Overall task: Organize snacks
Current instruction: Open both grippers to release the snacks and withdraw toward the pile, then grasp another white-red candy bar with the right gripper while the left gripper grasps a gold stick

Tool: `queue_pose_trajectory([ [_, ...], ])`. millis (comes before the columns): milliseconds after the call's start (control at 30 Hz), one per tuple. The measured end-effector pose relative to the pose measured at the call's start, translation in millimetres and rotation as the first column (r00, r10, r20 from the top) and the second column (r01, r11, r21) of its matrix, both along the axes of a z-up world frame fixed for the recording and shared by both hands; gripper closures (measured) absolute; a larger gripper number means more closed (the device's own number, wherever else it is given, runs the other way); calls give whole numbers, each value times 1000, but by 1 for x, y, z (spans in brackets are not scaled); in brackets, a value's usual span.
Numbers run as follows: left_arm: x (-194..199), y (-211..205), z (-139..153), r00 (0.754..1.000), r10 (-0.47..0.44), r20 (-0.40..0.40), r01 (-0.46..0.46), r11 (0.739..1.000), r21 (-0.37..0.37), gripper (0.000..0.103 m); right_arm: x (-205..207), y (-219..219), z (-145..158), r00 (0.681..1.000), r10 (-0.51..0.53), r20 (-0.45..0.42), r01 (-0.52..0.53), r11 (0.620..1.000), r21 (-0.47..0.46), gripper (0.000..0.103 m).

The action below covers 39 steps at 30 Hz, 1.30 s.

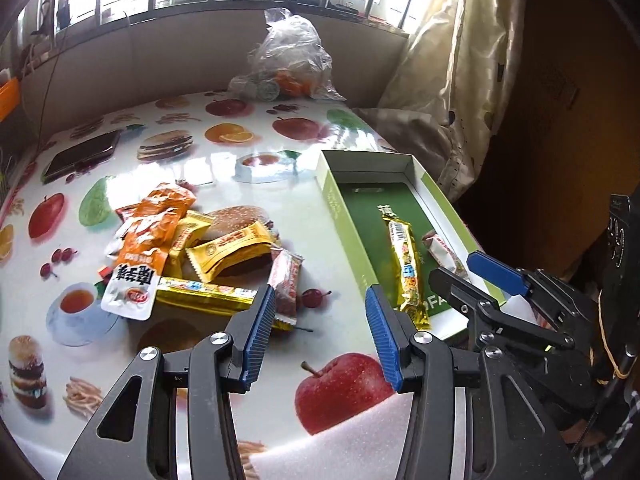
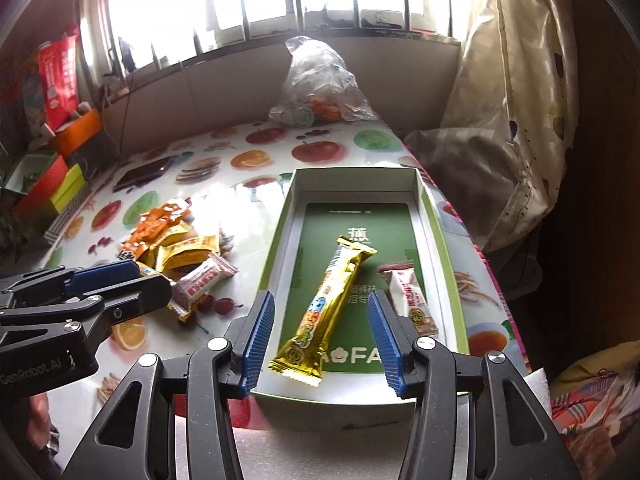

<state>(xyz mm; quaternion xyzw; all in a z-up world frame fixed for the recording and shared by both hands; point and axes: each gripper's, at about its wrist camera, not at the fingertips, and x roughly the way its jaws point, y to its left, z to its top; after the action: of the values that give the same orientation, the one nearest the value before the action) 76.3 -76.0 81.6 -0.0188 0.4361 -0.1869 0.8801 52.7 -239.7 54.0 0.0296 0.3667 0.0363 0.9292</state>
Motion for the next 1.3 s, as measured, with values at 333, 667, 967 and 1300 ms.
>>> queue_pose_trajectory([
  [333,-5,57,-14,992,122,-14,-121,993,12,55,6,45,0,993,114,3,-114,993,-8,55],
  [667,-3,96,-31,981,187,-51,-187,982,6,55,31,80,-16,987,152,-56,-151,988,27,55],
  [967,3,110,-41,978,195,-74,-197,980,-8,55,65,104,-33,982,134,-136,-136,991,-4,55],
  [1300,6,115,-48,975,202,-96,-205,979,-23,55,87,108,-52,965,115,-237,-110,993,32,76],
])
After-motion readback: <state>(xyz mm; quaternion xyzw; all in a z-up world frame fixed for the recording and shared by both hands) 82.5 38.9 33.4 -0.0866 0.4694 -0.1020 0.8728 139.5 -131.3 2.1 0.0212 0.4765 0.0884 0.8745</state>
